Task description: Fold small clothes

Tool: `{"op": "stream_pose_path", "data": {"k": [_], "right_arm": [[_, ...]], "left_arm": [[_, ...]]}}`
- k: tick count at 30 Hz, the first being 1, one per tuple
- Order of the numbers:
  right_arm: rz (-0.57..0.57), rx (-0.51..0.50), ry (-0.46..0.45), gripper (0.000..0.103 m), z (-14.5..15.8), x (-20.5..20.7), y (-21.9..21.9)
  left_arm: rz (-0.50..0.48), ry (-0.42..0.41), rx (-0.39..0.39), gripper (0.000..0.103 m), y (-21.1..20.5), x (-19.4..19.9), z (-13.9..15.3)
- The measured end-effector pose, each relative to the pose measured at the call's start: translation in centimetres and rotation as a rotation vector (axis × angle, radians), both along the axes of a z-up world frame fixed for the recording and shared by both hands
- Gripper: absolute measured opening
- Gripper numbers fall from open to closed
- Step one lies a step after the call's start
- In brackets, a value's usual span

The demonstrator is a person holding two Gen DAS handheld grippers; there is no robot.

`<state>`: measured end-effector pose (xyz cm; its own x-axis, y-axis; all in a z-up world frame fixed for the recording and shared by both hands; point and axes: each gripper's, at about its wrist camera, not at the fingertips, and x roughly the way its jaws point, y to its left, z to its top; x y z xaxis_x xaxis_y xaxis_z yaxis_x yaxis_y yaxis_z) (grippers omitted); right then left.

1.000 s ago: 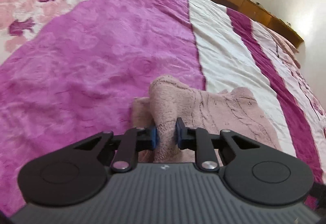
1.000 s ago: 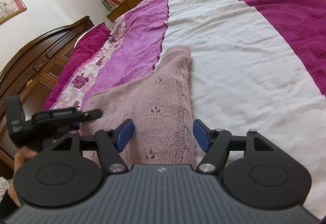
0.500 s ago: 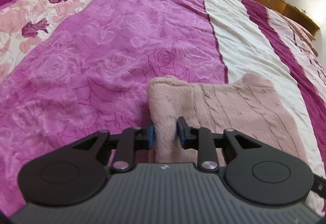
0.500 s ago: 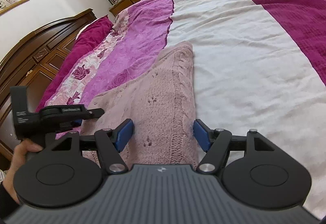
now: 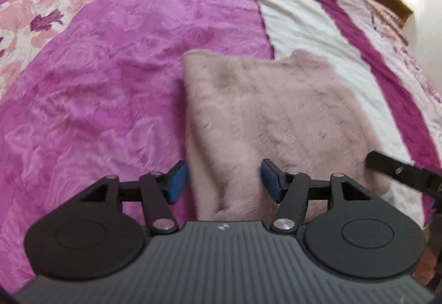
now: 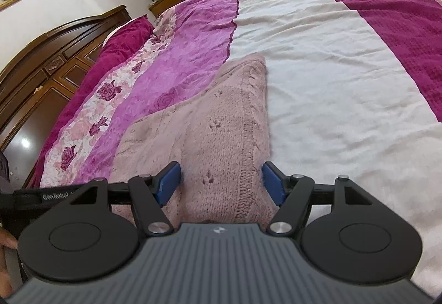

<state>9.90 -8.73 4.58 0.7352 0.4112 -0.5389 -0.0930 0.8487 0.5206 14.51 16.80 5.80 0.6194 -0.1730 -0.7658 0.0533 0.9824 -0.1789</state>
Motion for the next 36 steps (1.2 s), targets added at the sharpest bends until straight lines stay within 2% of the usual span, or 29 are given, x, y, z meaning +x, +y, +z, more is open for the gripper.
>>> {"op": "stream_pose_path", "data": {"k": [2, 7, 10, 14, 21, 27, 30, 31, 32, 33, 35, 36], "right_arm": [[0.023, -0.003, -0.002, 0.074, 0.1, -0.1, 0.2], [0.051, -0.024, -0.001, 0.074, 0.5, -0.3, 0.5], [0.038, 0.046, 0.011, 0.076, 0.9, 0.2, -0.9], [0.019, 0.168, 0.029, 0.086, 0.8, 1.8, -2.9], [0.084, 0.205, 0.128, 0.086, -1.3, 5.7, -3.6], [0.134, 0.248, 0.166, 0.087, -3.5, 7.5, -2.6], [0.139, 0.286, 0.172, 0.087, -4.0, 8.4, -2.5], [0.143, 0.294, 0.173, 0.086, -4.0, 8.6, -2.4], [0.147, 0.297, 0.172, 0.08, -4.0, 8.8, -2.3], [0.15, 0.287, 0.17, 0.071, -3.9, 9.0, -2.2], [0.144, 0.27, 0.169, 0.063, -3.6, 9.1, -2.0], [0.141, 0.267, 0.167, 0.06, -3.2, 9.2, -2.0]], "left_arm": [[0.013, 0.018, 0.011, 0.064, 0.6, -0.2, -0.6], [0.05, 0.022, -0.033, 0.064, 1.3, -0.4, -0.4], [0.062, 0.02, -0.08, 0.063, 1.4, -0.3, -0.2], [0.103, 0.033, -0.144, 0.065, 1.9, 0.4, -0.6], [0.124, 0.038, -0.209, 0.065, 2.5, 1.2, -1.4], [0.146, 0.044, -0.321, 0.065, 3.0, 1.6, -2.5], [0.144, 0.05, -0.416, 0.064, 3.4, 1.7, -3.2], [0.145, 0.051, -0.441, 0.059, 3.5, 1.7, -3.3], [0.145, 0.051, -0.464, 0.054, 3.5, 1.7, -3.5], [0.149, 0.048, -0.471, 0.052, 3.5, 1.6, -3.6], [0.154, 0.039, -0.477, 0.039, 3.6, 1.6, -3.7], [0.157, 0.036, -0.488, 0.037, 3.6, 1.5, -3.6]]}}
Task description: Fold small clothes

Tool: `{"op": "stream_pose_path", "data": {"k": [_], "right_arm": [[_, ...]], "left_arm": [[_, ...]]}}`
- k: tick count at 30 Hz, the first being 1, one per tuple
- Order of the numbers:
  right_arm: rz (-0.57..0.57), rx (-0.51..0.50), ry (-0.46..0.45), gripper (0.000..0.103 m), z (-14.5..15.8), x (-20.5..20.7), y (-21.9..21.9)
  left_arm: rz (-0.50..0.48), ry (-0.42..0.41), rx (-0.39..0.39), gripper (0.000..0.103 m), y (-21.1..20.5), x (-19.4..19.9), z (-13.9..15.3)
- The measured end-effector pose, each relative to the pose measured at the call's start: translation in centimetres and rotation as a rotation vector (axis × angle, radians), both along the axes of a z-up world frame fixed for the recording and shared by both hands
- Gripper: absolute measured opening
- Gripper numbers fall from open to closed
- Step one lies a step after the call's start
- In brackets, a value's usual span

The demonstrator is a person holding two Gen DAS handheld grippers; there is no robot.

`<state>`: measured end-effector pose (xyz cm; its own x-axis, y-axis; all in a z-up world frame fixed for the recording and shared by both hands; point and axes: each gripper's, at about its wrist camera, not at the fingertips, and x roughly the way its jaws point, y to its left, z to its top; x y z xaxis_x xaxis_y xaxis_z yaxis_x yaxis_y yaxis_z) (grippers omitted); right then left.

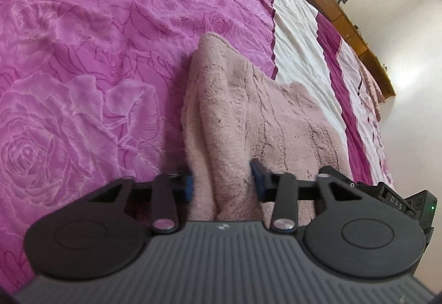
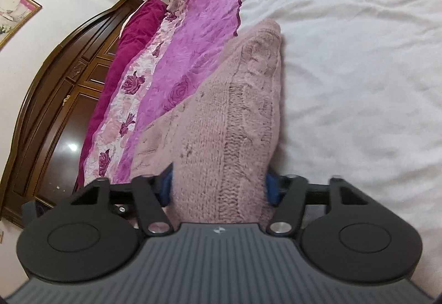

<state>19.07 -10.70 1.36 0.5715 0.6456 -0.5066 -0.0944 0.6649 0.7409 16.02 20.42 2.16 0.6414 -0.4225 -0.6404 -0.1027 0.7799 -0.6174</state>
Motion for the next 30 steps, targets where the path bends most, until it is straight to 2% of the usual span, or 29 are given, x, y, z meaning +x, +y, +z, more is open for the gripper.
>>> {"op": "stream_pose_path", "data": {"k": [3, 9, 12, 18, 24, 27, 30], "right_arm": [[-0.02, 0.0, -0.015, 0.055, 1.3, -0.1, 0.0], [-0.05, 0.083, -0.016, 0.053, 4.3, -1.4, -1.5], [-0.062, 0.06, -0.046, 0.053, 5.6, -3.0, -2.9], [-0.106, 0.024, -0.11, 0.053, 7.6, -7.8, -6.7], [-0.168, 0.02, -0.141, 0.053, 8.2, -13.6, -11.5], [-0.186, -0.001, -0.128, 0.053, 7.3, -16.2, -13.4], [-0.19, -0.037, -0.081, 0.053, 5.2, -17.9, -14.7]], "left_arm": [[0.006, -0.005, -0.029, 0.033, 0.0, -0.1, 0.5], [0.023, -0.017, -0.096, 0.032, -0.9, -0.8, 2.1], [-0.006, -0.004, -0.125, 0.032, -2.4, -1.4, 2.3], [-0.092, -0.021, -0.107, 0.032, -7.0, -3.3, 3.3], [-0.198, -0.034, -0.07, 0.031, -11.3, -5.5, 4.0], [-0.25, -0.036, -0.018, 0.031, -13.1, -6.6, 3.9], [-0.281, -0.039, 0.073, 0.032, -14.5, -7.5, 3.3]]}}
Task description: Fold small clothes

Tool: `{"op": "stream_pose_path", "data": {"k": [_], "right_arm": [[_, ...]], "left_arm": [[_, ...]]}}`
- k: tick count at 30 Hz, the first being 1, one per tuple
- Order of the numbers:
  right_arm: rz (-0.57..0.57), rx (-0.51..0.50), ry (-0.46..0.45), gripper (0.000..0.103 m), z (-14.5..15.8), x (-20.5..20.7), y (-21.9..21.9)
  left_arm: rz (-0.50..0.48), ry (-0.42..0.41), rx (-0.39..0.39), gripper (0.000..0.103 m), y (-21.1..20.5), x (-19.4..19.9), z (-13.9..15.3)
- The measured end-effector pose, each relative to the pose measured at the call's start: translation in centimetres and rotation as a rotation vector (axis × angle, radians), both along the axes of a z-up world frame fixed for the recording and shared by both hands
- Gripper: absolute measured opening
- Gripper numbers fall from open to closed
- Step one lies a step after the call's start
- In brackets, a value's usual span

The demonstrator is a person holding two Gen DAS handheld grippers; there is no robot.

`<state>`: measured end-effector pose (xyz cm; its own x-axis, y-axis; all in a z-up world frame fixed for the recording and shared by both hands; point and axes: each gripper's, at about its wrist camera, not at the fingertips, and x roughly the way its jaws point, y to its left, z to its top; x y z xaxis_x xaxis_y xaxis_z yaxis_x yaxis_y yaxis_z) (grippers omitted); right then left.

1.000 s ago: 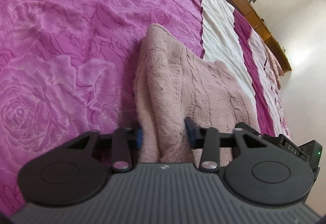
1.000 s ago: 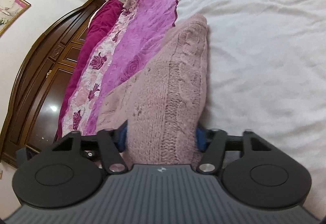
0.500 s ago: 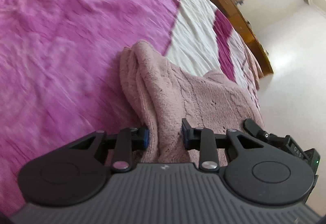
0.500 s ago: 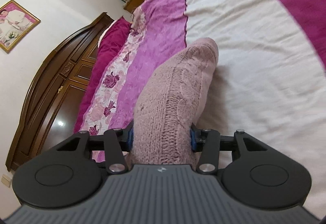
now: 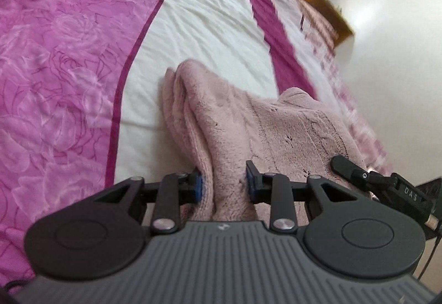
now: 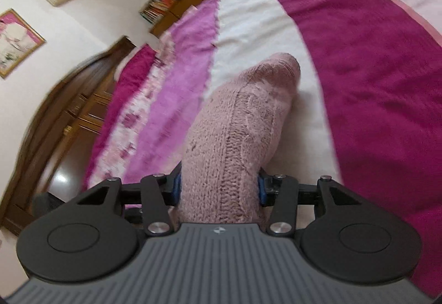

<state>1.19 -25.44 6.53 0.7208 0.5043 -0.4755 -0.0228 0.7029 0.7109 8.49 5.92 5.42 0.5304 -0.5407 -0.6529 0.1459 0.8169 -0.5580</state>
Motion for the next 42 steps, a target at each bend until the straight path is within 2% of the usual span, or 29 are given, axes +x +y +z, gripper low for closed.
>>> {"op": "stream_pose_path", "data": {"k": [4, 8, 11, 15, 18, 21, 25, 26, 28, 29, 30, 32, 34, 37, 42], "right_arm": [[0.001, -0.042, 0.062, 0.054, -3.3, -0.2, -0.8], [0.022, -0.083, 0.067, 0.057, -5.3, -0.5, -0.9], [0.025, -0.107, 0.062, 0.06, -5.4, -0.8, -0.7], [-0.006, -0.063, 0.079, 0.076, -4.5, -0.1, -1.0], [-0.062, -0.083, 0.04, 0.087, -3.0, 0.9, -1.6], [-0.045, -0.087, 0.012, 0.09, -2.5, 3.3, -2.2], [0.001, -0.015, 0.081, 0.09, -4.5, 7.4, -2.6], [0.008, 0.012, 0.085, 0.09, -5.1, 8.2, -2.7], [0.013, 0.051, 0.059, 0.075, -5.8, 9.6, -2.8], [0.018, 0.047, 0.051, 0.049, -5.8, 10.0, -2.8], [0.015, 0.029, 0.046, 0.038, -5.6, 10.4, -2.7], [0.027, 0.009, -0.006, 0.033, -4.9, 10.7, -2.3], [0.033, -0.056, -0.05, 0.032, -4.3, 10.9, -1.8], [0.013, -0.189, -0.053, 0.032, -4.8, 11.9, -1.0], [-0.025, -0.116, -0.001, 0.036, -6.0, 12.5, -1.7]], "left_arm": [[-0.011, -0.02, 0.116, 0.032, -0.8, -0.5, -1.2], [0.0, -0.039, 0.141, 0.034, -0.9, -1.4, -2.2], [0.003, -0.061, 0.162, 0.036, -1.2, -1.8, -2.1], [0.009, -0.056, 0.167, 0.038, -1.5, -1.7, -1.6], [0.032, -0.039, 0.149, 0.041, -1.3, -0.8, -1.1], [0.058, -0.032, 0.14, 0.041, -1.3, 0.3, -0.8], [0.065, -0.056, 0.162, 0.042, -1.8, 1.7, -0.7], [0.064, -0.06, 0.167, 0.042, -2.0, 2.1, -0.8], [0.072, -0.065, 0.174, 0.043, -2.2, 2.8, -1.0], [0.083, -0.069, 0.18, 0.043, -2.3, 2.9, -1.1], [0.099, -0.079, 0.188, 0.042, -2.3, 3.1, -1.2], [0.128, -0.106, 0.235, 0.033, -2.7, 3.5, -1.3], [0.146, -0.128, 0.287, 0.033, -3.1, 4.1, -1.6], [0.151, -0.129, 0.297, 0.033, -3.2, 4.8, -2.1], [0.132, -0.141, 0.326, 0.035, -3.4, 4.8, -1.9]]}}
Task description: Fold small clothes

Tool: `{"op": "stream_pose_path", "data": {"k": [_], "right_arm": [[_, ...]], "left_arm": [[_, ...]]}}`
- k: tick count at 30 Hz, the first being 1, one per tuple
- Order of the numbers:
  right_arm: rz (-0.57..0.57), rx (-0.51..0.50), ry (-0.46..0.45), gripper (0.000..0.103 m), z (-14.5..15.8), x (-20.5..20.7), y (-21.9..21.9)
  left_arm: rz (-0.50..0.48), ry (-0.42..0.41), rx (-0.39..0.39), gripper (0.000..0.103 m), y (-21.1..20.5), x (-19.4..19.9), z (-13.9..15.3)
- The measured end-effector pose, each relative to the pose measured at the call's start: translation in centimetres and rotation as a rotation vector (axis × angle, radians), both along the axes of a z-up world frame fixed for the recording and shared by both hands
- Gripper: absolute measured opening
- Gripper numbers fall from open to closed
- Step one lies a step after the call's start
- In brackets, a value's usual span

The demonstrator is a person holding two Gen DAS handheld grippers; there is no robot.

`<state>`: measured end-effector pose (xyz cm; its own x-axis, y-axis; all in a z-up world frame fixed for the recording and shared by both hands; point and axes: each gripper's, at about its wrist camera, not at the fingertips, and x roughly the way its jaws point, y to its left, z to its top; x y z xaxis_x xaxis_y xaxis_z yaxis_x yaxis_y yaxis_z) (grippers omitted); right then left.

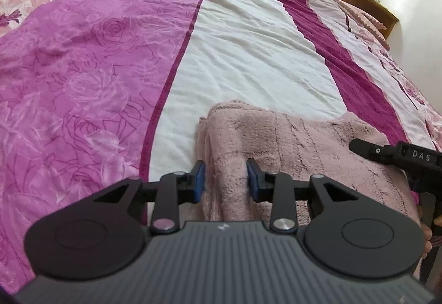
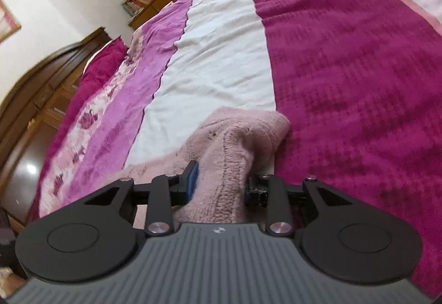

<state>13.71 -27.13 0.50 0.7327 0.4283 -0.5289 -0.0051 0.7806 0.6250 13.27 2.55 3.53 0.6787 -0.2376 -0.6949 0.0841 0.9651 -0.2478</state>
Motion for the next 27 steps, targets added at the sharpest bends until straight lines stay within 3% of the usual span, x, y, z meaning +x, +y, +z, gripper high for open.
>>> {"op": "stream_pose_path", "data": {"k": [3, 7, 11, 16, 20, 27], "right_arm": [[-0.017, -0.021, 0.004, 0.051, 0.8, -1.1, 0.0], [-0.056, -0.104, -0.042, 0.064, 3.0, -3.8, 0.2], [-0.054, -0.123, -0.09, 0.074, 5.1, -6.7, 0.2], [-0.034, -0.13, -0.11, 0.079, 6.7, -10.3, 0.7], [-0.011, -0.141, -0.117, 0.082, 7.4, -12.8, 1.6], [0.016, -0.177, -0.139, 0.089, 8.2, -17.0, 3.4]], "left_arm": [[-0.011, 0.008, -0.014, 0.035, 0.3, -0.5, 0.6], [-0.028, 0.001, 0.004, 0.036, 0.5, -1.7, 1.8], [-0.029, 0.004, 0.065, 0.049, 0.3, -3.2, 2.8], [-0.029, -0.027, 0.132, 0.067, -0.1, -5.8, 4.0], [-0.03, -0.018, 0.15, 0.071, -0.6, -7.4, 4.4], [-0.006, 0.007, 0.112, 0.075, -0.7, -10.1, 4.9]]}}
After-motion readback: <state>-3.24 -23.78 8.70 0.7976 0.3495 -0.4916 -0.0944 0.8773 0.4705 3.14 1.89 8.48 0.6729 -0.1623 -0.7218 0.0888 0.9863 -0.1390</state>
